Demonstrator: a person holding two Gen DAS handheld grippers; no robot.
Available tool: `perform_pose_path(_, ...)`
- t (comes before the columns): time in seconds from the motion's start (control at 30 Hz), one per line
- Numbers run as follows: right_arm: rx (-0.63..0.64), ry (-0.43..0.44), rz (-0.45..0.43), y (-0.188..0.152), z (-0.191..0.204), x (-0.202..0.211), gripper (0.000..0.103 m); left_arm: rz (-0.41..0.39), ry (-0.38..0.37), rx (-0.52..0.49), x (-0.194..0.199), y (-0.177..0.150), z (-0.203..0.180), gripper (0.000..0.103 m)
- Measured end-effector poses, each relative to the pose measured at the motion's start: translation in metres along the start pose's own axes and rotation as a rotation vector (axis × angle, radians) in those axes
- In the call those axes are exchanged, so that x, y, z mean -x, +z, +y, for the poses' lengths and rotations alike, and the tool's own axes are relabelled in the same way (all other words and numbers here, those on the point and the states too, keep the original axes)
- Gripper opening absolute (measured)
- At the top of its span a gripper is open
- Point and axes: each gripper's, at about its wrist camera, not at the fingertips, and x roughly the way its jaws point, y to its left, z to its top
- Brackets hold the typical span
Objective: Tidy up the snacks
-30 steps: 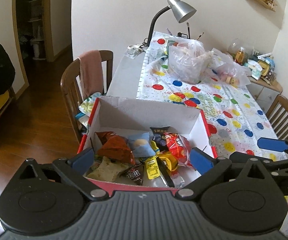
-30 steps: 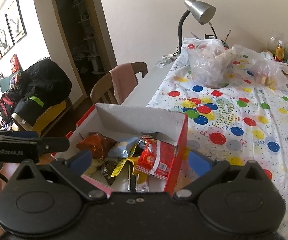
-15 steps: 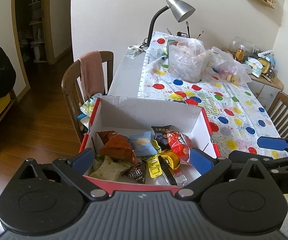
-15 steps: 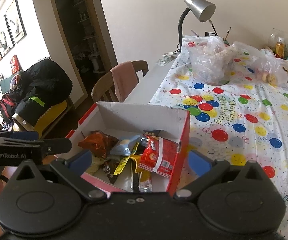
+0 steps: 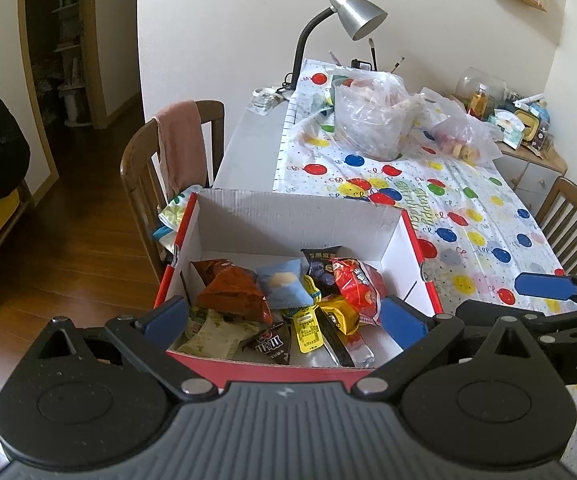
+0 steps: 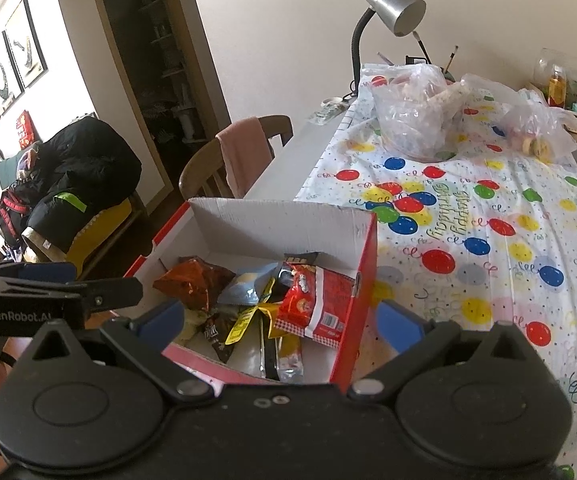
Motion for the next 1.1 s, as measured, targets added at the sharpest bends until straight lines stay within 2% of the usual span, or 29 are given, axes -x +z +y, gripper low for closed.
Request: perform_pose_path(1.1, -0.052, -0.033, 0.013, -0.009, -0.021, 0.011, 0.103, 0.018, -0.033, -0.031, -0.001, -0.003, -0.016, 0.103)
